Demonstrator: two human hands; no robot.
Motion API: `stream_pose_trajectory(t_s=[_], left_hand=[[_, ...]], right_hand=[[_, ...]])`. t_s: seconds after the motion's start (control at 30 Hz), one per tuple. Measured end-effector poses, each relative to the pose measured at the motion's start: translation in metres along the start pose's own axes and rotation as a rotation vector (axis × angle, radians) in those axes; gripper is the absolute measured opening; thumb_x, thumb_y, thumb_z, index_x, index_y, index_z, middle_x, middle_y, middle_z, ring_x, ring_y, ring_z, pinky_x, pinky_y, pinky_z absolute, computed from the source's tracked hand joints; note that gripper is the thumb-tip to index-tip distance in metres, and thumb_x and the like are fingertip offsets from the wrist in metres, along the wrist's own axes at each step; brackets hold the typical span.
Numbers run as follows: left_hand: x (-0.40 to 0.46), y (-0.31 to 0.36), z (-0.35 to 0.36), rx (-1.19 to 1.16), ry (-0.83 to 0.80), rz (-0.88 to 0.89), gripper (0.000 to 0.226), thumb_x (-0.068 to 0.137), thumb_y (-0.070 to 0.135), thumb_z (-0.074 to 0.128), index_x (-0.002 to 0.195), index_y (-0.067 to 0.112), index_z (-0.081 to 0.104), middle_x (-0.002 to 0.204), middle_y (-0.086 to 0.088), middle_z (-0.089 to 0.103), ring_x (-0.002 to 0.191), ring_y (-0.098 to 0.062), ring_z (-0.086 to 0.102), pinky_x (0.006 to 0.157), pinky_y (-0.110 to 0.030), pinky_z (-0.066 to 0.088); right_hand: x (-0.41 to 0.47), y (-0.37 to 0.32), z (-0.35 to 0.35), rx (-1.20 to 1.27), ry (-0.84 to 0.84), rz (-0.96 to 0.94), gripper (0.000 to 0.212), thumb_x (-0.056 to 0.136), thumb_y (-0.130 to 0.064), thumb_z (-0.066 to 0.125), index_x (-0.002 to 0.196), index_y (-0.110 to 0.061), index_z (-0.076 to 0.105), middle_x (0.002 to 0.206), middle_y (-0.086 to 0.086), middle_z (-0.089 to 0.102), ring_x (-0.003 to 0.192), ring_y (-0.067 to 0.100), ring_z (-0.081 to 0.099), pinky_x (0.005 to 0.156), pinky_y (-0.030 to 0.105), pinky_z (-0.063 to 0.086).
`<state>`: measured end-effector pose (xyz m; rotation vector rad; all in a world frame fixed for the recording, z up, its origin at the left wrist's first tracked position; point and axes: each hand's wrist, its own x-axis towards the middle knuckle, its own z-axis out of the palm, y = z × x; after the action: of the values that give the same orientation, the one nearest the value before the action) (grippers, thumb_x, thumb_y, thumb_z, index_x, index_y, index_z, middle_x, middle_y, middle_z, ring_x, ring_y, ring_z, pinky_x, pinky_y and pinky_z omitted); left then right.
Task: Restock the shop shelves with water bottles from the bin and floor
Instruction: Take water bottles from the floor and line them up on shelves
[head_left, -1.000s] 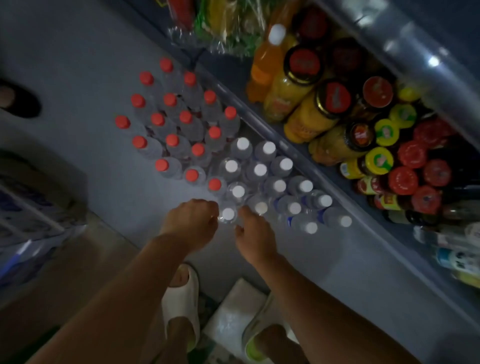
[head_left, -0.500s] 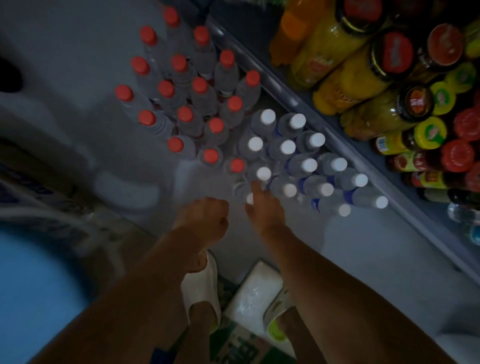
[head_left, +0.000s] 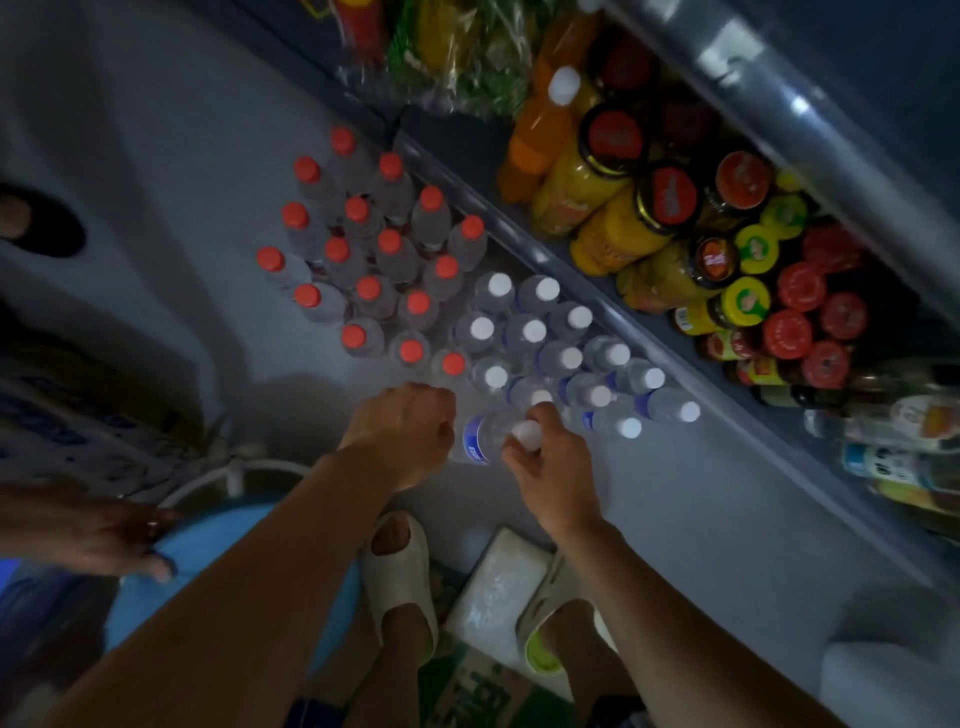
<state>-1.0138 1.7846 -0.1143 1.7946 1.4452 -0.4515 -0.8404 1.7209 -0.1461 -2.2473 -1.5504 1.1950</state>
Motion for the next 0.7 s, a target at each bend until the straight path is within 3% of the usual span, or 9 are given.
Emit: stream_pose_trajectory(t_s=[0.13,0.2,0.33,0.43,0.7], left_hand=[[-0.015,0.022,-0.045,-0.001,0.095,0.071,0.022,0.093,0.027,0.048,0.111,0.024,0.06,0.115,-0.006,0.064,0.107,-0.029,0.06,0.083,-0.032,0.045],[-0.023,0.033,-0.07,0.015,0.148,0.112,0.023,0.093,0.028,0.047,0.111,0.024,0.062,0.114,-0.007,0.064,0.107,-0.03,0.06,0.083,-0.033,0.046],[-0.038,0.057,-0.119,-0.021,0.214,0.183,0.022,0.093,0.025,0.048,0.108,0.021,0.063,0.11,-0.007,0.065,0.102,-0.031,0.061,0.083,-0.037,0.05],[-0.051,0.077,-0.15,-0.013,0.273,0.252,0.019,0.093,0.025,0.047,0.104,0.021,0.062,0.108,-0.006,0.066,0.1,-0.03,0.061,0.075,-0.035,0.046],[-0.079,0.105,-0.209,-0.056,0.391,0.387,0.015,0.092,0.025,0.049,0.096,0.019,0.062,0.098,-0.006,0.066,0.095,-0.033,0.061,0.074,-0.038,0.049]], right_hand=[[-0.024,-0.023,-0.043,0.088,0.166,-0.047,0.022,0.085,-0.022,0.067,0.1,-0.011,0.056,0.081,0.004,0.065,0.071,0.014,0.057,0.059,0.008,0.038],[-0.032,-0.036,-0.067,0.116,0.232,-0.061,0.016,0.084,-0.02,0.068,0.092,-0.017,0.054,0.072,-0.005,0.06,0.065,0.008,0.055,0.054,0.004,0.036],[-0.045,-0.065,-0.12,0.211,0.381,-0.155,0.017,0.08,-0.018,0.068,0.08,-0.023,0.052,0.063,-0.016,0.058,0.061,-0.007,0.056,0.05,0.002,0.035],[-0.05,-0.088,-0.159,0.204,0.469,-0.228,0.015,0.08,-0.016,0.067,0.077,-0.017,0.053,0.058,-0.011,0.055,0.054,-0.002,0.052,0.046,0.006,0.034],[-0.042,-0.141,-0.235,0.078,0.64,-0.273,0.029,0.081,-0.022,0.07,0.065,-0.005,0.053,0.052,-0.008,0.047,0.051,0.001,0.049,0.046,0.008,0.032]])
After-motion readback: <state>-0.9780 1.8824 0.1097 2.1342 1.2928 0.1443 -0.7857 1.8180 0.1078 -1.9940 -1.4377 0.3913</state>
